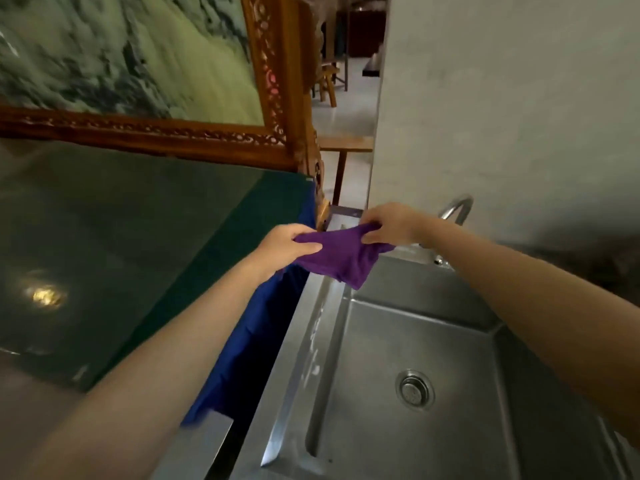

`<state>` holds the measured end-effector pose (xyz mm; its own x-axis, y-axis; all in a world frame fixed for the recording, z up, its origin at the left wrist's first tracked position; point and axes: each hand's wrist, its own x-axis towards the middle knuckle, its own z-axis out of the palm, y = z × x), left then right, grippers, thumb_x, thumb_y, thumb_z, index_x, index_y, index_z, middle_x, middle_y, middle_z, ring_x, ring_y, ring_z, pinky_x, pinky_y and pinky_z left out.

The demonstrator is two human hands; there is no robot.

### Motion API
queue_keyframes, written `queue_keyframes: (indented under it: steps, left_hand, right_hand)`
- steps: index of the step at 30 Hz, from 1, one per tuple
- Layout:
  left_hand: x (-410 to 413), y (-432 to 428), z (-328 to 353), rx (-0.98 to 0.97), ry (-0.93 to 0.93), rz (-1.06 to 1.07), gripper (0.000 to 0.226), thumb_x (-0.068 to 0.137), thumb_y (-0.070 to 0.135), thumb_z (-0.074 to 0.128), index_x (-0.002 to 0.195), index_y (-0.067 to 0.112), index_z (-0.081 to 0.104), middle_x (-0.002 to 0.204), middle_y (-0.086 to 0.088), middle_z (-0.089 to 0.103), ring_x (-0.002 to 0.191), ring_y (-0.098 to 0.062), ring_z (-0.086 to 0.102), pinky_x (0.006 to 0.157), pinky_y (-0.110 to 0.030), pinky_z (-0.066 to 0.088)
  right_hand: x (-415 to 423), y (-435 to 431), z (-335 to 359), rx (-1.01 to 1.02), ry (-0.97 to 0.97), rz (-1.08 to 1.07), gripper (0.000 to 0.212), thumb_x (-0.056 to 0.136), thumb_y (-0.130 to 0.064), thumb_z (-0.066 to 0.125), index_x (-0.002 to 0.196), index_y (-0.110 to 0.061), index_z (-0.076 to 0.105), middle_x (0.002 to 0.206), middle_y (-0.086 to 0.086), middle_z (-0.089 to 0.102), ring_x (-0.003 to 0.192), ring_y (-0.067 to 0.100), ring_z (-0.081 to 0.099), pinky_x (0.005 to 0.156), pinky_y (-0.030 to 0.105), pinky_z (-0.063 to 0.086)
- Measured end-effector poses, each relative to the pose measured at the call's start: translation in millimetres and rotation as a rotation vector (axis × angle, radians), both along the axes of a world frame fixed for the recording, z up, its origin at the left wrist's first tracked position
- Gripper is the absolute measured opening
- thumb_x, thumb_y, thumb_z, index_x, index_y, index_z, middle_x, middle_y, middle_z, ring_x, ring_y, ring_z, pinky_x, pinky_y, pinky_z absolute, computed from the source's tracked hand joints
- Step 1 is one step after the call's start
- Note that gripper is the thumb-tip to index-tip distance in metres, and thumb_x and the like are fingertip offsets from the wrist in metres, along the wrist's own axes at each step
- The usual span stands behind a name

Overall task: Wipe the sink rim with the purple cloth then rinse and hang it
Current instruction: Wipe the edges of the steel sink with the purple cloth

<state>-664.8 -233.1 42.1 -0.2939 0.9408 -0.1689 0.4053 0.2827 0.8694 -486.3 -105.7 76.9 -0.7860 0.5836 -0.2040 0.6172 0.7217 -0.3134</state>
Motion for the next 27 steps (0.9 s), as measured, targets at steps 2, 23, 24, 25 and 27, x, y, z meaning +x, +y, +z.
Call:
queue_keyframes:
  steps: [2, 23, 24, 25, 27]
  left_hand:
    - [-7.8, -4.5, -34.4, -0.043, -0.085, 0.047, 0.02, 0.081, 0.01, 0.068, 0.099, 0.021, 0.067, 0.099, -0.005, 0.07, 0.092, -0.02, 0.066, 0.08, -0.023, 0.053]
    - [-28.0, 9.3, -255.2, 0.047, 0.769, 0.064, 0.031, 0.08, 0.027, 0.069, 0.108, 0.014, 0.068, 0.113, -0.005, 0.064, 0.103, -0.029, 0.057, 0.078, -0.041, 0.047]
    - [-30.9, 10.6, -258.8, 0.06, 0.768, 0.044, 0.035, 0.081, 0.03, 0.067, 0.112, 0.014, 0.066, 0.117, -0.005, 0.064, 0.106, -0.027, 0.057, 0.081, -0.041, 0.048]
    - [-33.7, 12.1, -261.7, 0.073, 0.752, 0.027, 0.038, 0.083, 0.033, 0.063, 0.115, 0.014, 0.064, 0.121, -0.004, 0.063, 0.111, -0.026, 0.056, 0.085, -0.04, 0.048]
    - [-38.6, 15.9, -266.6, 0.087, 0.684, 0.009, 0.047, 0.086, 0.043, 0.051, 0.121, 0.013, 0.06, 0.127, -0.004, 0.061, 0.119, -0.024, 0.053, 0.094, -0.039, 0.046]
  right_hand:
    - [-14.2, -6.3, -34.3, -0.002, -0.059, -0.044, 0.027, 0.091, -0.025, 0.053, 0.114, -0.011, 0.059, 0.113, 0.01, 0.061, 0.095, 0.021, 0.051, 0.078, 0.028, 0.036]
    - [-95.9, -49.4, -308.5, -0.153, 0.441, -0.509, 0.057, 0.096, -0.034, 0.023, 0.145, -0.004, 0.024, 0.156, 0.012, 0.019, 0.146, 0.022, 0.012, 0.12, 0.033, 0.007]
    - [-93.2, -49.1, -317.1, -0.105, 0.403, -0.461, 0.065, 0.093, -0.042, 0.012, 0.147, -0.006, 0.018, 0.158, 0.009, 0.013, 0.147, 0.019, 0.004, 0.121, 0.034, 0.003]
    - [-91.0, -46.1, -323.2, -0.074, 0.374, -0.433, 0.07, 0.089, -0.046, 0.005, 0.148, -0.009, 0.012, 0.159, 0.007, 0.009, 0.146, 0.015, -0.001, 0.121, 0.034, 0.0]
    - [-90.0, -35.4, -328.4, -0.043, 0.349, -0.409, 0.073, 0.086, -0.05, 0.0, 0.148, -0.012, 0.006, 0.159, 0.004, 0.003, 0.145, 0.011, -0.006, 0.121, 0.034, -0.002]
